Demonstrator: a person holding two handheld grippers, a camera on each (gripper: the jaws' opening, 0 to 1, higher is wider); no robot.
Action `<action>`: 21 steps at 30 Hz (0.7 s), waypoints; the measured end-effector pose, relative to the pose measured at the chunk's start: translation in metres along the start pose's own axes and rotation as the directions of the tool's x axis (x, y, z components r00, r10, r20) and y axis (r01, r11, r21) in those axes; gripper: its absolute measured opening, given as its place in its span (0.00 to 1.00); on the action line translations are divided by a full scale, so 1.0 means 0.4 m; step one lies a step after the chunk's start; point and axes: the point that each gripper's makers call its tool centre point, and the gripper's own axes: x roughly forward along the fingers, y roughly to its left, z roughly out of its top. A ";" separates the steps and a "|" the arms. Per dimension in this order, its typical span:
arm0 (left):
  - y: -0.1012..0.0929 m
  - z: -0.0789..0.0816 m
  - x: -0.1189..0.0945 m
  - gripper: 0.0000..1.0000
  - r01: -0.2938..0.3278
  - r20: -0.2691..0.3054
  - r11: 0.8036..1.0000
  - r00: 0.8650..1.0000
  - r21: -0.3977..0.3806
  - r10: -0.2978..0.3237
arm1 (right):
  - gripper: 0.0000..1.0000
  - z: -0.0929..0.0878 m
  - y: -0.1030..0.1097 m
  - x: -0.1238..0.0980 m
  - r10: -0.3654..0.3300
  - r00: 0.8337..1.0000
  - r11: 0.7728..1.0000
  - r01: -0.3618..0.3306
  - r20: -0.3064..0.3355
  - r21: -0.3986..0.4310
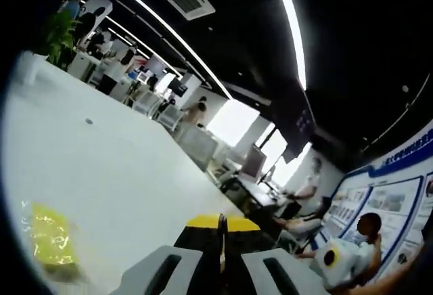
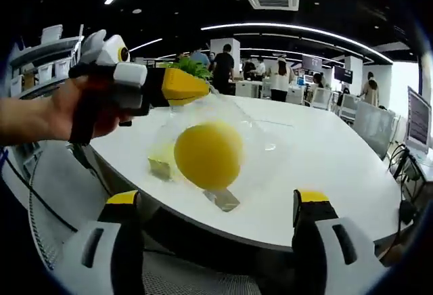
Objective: Compare the silicone blocks by pressing each to a similar depth, holding the contact briefly, and releasing to observe deformation and rebound differences across the visible hardness samples.
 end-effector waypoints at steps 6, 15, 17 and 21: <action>0.063 -0.045 0.037 0.00 -0.060 -0.044 0.998 0.997 0.002 0.060 | 0.85 -0.006 -0.003 0.000 -0.010 1.000 1.000 0.010 -0.012 -0.010; 0.200 -0.015 0.028 0.00 -0.208 0.007 0.978 0.978 -0.021 0.208 | 0.83 -0.011 -0.010 0.005 -0.035 0.999 0.999 0.035 -0.028 0.013; 0.242 -0.016 0.028 0.00 -0.248 0.006 0.966 0.969 -0.072 0.249 | 0.83 -0.012 -0.009 0.006 -0.035 0.999 0.999 0.035 -0.031 0.010; 0.323 -0.028 0.028 0.00 -0.342 -0.032 0.939 0.940 -0.037 0.341 | 0.83 -0.022 -0.008 0.009 -0.033 0.998 0.999 0.034 -0.056 0.008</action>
